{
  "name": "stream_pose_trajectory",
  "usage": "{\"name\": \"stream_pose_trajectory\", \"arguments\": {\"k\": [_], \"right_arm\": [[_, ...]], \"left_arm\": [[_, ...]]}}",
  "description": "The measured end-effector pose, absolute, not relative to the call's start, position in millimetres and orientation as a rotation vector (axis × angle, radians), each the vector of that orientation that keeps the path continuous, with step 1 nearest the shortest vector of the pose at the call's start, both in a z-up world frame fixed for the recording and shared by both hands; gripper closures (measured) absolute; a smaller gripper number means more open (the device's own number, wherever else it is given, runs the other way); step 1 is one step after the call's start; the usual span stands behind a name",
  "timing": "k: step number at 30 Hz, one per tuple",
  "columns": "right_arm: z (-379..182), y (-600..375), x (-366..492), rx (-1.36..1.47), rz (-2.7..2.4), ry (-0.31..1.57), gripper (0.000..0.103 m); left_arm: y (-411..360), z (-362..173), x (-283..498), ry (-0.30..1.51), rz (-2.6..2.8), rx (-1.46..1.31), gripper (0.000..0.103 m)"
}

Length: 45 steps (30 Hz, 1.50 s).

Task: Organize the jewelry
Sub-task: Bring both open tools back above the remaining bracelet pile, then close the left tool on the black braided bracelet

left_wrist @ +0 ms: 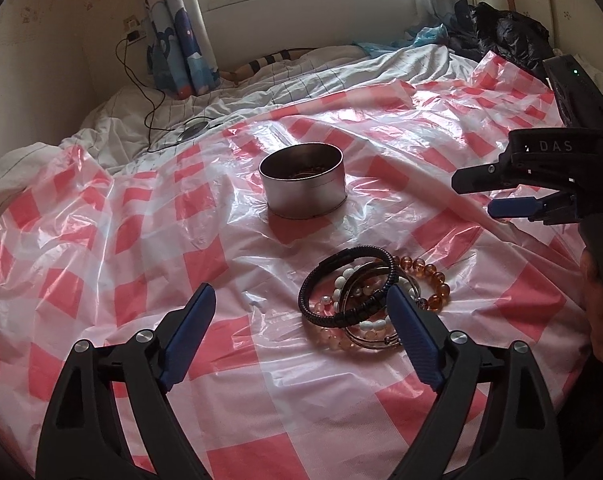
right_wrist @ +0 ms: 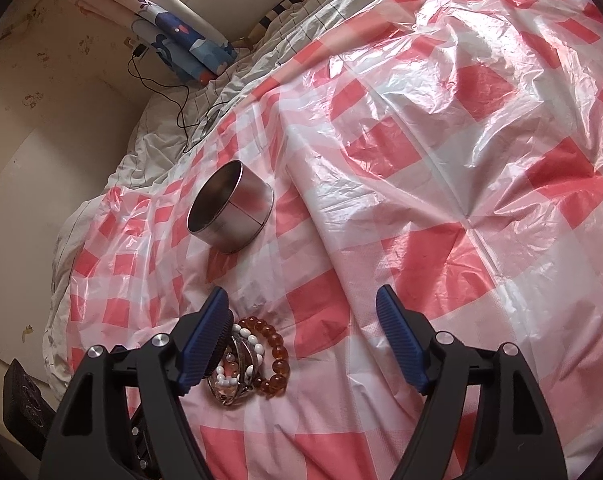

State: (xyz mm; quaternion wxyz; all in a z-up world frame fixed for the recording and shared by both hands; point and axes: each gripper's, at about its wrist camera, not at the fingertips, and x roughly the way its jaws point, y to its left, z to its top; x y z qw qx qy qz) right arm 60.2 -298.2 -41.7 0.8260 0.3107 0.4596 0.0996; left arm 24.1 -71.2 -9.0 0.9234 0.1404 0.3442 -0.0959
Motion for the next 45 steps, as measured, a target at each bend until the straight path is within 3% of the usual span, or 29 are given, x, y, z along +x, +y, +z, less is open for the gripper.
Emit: {"name": "stream_pose_trajectory", "arguments": {"k": [34, 39, 45], "right_arm": [[-42.5, -288.3, 61.2, 0.627, 0.214, 0.984, 0.024], [-41.0, -289.6, 61.5, 0.641, 0.226, 0.978, 0.024], [-39.9, -291.0, 62.5, 0.647, 0.236, 0.976, 0.022]], "left_arm": [[-91.4, -28.9, 33.6, 0.780, -0.340, 0.323, 0.014], [-98.8, -37.8, 38.1, 0.796, -0.333, 0.378, 0.022], [-101.2, -44.3, 44.1, 0.827, -0.355, 0.378, 0.042]]}}
